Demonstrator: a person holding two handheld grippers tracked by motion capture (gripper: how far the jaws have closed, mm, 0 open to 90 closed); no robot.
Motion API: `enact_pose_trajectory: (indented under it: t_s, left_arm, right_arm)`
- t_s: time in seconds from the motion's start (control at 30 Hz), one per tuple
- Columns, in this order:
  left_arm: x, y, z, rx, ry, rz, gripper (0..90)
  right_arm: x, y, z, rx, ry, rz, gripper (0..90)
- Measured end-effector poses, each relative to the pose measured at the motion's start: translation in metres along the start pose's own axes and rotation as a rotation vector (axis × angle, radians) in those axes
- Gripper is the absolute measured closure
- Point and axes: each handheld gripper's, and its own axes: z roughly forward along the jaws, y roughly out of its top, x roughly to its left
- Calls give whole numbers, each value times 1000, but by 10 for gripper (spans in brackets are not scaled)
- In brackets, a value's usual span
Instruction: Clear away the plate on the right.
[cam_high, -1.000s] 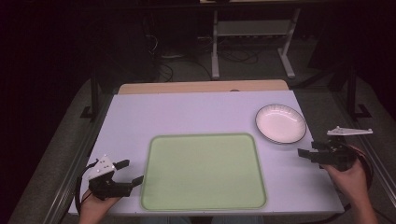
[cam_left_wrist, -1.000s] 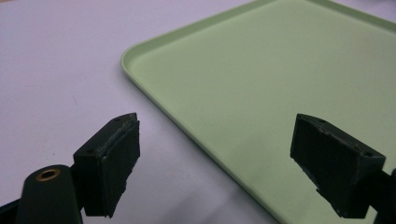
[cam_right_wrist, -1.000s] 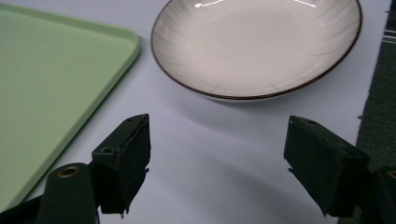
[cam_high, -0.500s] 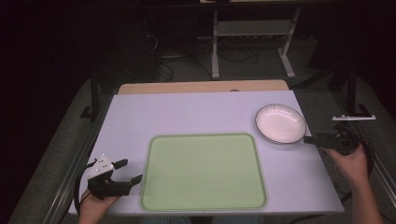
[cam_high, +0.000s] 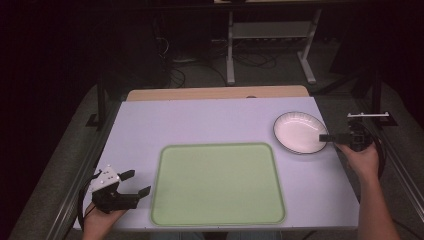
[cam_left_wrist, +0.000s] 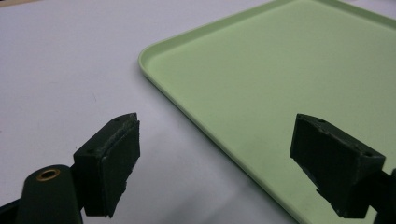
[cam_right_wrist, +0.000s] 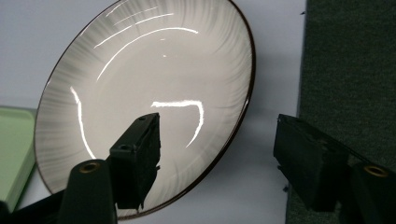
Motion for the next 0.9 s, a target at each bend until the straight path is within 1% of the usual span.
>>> enact_pose_trajectory:
  t_s: [0.07,0.13,0.17,0.2,0.27,0.33,0.47,0.53,0.57,0.63,0.77,0.83,0.87,0.9]
  left_arm:
    - [0,0,0,1,0,1,157]
    - [0,0,0,1,0,2,157]
    - [0,0,0,2,-1,2,157]
    - [0,0,1,2,-1,2,157]
    - [-1,0,1,4,-2,4,157]
    - [-1,0,1,5,-1,6,157]
    - [-1,0,1,7,-2,8,158]
    - [-1,0,2,7,-4,10,159]
    - [-1,0,2,7,-4,10,160]
    - [-1,0,2,6,-4,9,160]
    - [-1,0,2,5,-5,9,160]
    - [-1,1,1,6,-5,12,160]
    - [-1,1,1,6,-5,12,160]
    - [-1,1,1,3,-6,12,160]
  right_arm:
    - [-3,3,2,6,1,33,338]
    - [-6,6,3,10,5,77,385]
    - [-9,7,3,11,14,106,400]
    - [-10,8,3,7,21,121,421]
    - [-13,9,4,11,40,169,467]
    - [-15,10,5,19,44,196,494]
    - [-16,10,11,50,48,223,530]
    - [-17,9,14,58,65,241,579]
    - [-18,9,15,65,66,257,599]
    - [-18,8,17,70,67,270,619]
    - [-18,9,20,67,79,298,709]
    - [-17,9,21,68,76,298,746]
    - [-17,9,21,68,76,298,746]
    - [-16,10,23,76,59,297,783]
